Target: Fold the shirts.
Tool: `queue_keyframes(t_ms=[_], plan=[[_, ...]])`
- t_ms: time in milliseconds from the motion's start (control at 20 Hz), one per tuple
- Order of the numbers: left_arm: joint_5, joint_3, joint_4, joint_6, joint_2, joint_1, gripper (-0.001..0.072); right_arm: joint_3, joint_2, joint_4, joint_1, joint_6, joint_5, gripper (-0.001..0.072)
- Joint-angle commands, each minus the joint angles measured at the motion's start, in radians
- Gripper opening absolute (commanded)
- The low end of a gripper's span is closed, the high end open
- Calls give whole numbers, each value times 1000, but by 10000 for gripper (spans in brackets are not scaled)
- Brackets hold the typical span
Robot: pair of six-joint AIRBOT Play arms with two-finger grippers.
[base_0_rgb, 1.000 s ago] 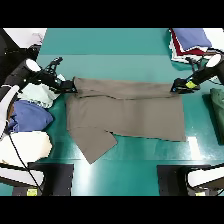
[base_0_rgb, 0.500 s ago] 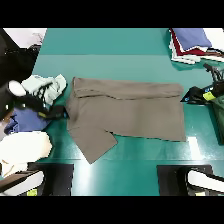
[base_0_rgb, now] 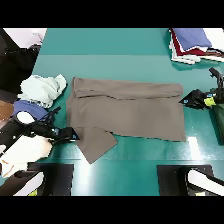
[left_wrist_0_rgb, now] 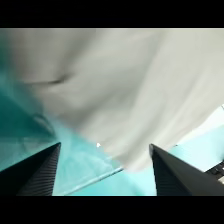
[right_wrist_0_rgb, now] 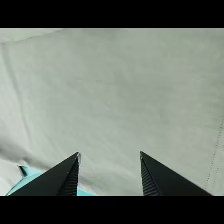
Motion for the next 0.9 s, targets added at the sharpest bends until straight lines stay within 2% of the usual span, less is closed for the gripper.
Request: queue_keyframes(t_ms=[0, 50, 100, 200, 500, 600, 650, 700, 750, 850], plan=[[125, -29, -25, -28, 8, -107, 543, -6, 5, 21, -3, -3, -1, 427], [133, -29, -28, -39, 8, -123, 342, -6, 5, 13, -3, -3, 1, 426], [137, -29, -38, -40, 8, -126, 209, -6, 5, 2, -3, -3, 2, 427], [137, -29, -58, -38, 8, -126, 23, -6, 5, -31, -13, -3, 37, 427], [107, 41, -65, 15, 8, -126, 26, -40, 38, -315, -144, 31, 144, 433], [114, 75, -65, 22, 8, -126, 26, -128, 50, -323, -231, 31, 127, 496], [125, 87, -65, 22, 8, -126, 26, -184, 48, -320, -272, 31, 115, 498], [134, 93, -65, 23, 8, -126, 26, -237, 46, -313, -304, 31, 98, 487], [143, 93, -66, 22, 8, -126, 26, -285, 37, -299, -327, 29, 80, 430], [149, 93, -66, 22, 8, -126, 26, -363, 31, -267, -346, 5, 24, 429]])
